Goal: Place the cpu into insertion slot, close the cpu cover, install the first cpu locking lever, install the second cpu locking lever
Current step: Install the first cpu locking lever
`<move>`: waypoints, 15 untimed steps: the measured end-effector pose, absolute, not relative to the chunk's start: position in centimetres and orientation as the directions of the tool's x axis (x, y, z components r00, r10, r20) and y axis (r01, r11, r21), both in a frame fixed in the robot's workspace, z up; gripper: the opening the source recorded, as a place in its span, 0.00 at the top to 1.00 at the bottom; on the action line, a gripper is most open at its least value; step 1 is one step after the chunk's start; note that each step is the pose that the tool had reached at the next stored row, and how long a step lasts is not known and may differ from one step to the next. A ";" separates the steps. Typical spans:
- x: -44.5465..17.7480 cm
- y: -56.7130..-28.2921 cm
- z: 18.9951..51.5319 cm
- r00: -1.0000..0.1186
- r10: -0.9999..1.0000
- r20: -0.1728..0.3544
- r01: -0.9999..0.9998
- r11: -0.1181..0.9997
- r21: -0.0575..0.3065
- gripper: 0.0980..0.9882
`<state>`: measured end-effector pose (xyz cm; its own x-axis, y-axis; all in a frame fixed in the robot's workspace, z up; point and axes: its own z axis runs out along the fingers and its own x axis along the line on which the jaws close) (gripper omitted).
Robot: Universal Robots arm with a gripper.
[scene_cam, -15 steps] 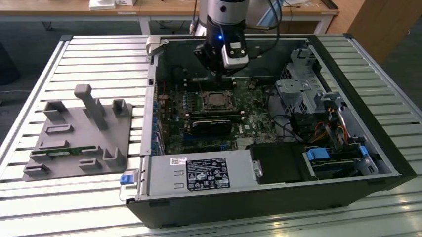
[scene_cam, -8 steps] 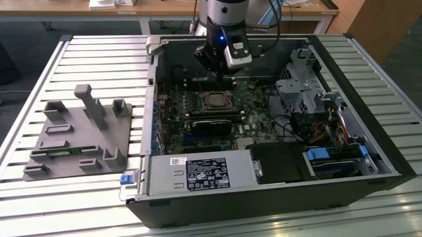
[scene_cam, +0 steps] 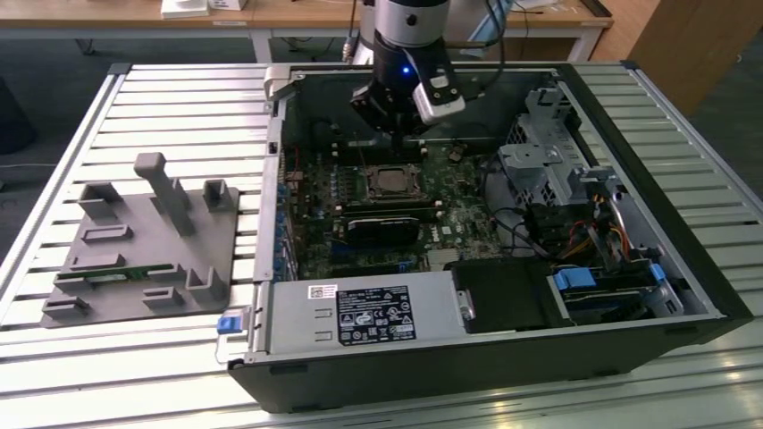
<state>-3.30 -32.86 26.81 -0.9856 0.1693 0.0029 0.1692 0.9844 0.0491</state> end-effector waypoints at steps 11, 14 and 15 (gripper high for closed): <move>-4.7 -32.9 26.8 -0.996 0.089 0.004 0.089 0.994 0.055 0.99; -5.6 -32.9 26.8 -0.996 0.089 0.004 0.089 0.994 0.055 0.99; -5.8 -32.9 26.8 -0.996 0.089 0.004 0.089 0.994 0.055 0.99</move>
<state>-5.80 -32.86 26.75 -0.9960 0.0892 0.0036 0.0893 0.9945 0.0552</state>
